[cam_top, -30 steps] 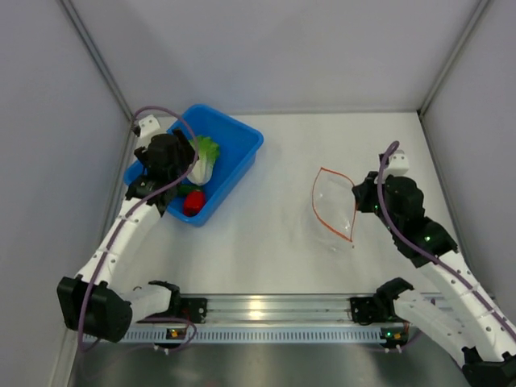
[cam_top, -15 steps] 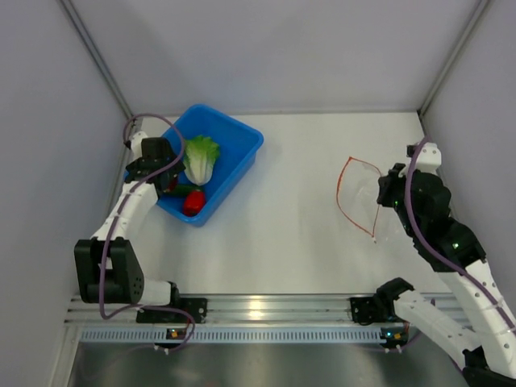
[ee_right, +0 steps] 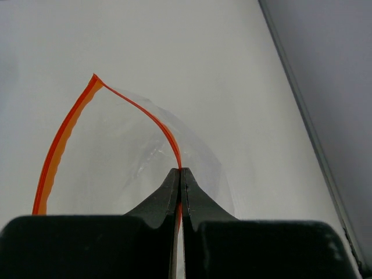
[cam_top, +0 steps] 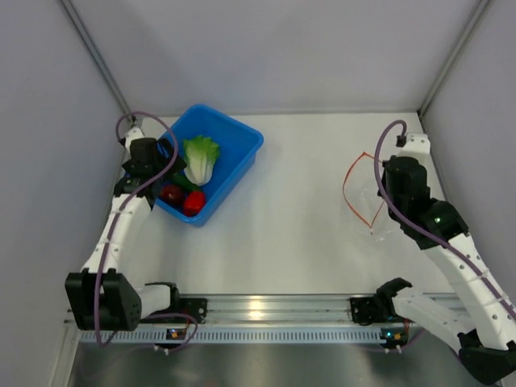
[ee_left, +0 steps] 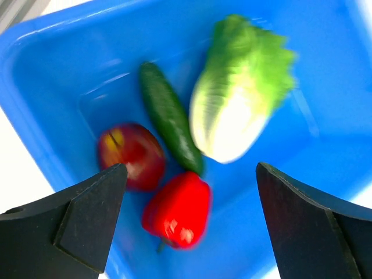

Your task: Open the zip-top bag and remove the fake food

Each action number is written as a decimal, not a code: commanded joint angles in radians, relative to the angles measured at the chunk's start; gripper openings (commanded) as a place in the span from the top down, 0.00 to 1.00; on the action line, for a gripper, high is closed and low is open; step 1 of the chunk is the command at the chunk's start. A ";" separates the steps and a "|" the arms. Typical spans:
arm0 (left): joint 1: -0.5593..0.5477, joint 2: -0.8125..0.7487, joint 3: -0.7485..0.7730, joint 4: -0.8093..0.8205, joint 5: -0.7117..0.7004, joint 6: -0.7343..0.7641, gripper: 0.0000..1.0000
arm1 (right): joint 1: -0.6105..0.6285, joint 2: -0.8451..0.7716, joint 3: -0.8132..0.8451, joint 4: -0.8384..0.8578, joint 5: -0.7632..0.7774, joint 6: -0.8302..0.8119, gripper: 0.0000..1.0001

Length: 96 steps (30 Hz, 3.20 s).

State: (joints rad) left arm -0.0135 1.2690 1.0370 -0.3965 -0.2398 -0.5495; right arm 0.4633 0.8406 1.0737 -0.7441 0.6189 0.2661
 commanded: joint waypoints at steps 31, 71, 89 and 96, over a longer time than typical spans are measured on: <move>0.006 -0.591 -0.138 -0.226 0.016 0.186 0.02 | 0.043 0.454 0.140 0.354 -0.111 0.051 0.71; -0.178 -0.947 -0.292 -0.222 -0.033 0.280 0.02 | 0.044 -0.554 -0.228 0.109 -0.130 -0.185 0.00; -0.218 -0.933 -0.298 -0.217 -0.041 0.270 0.02 | 0.044 -0.543 -0.276 0.114 -0.062 -0.157 0.00; -0.218 -0.915 -0.293 -0.219 -0.044 0.269 0.02 | 0.043 -0.514 -0.279 0.107 -0.053 -0.148 0.00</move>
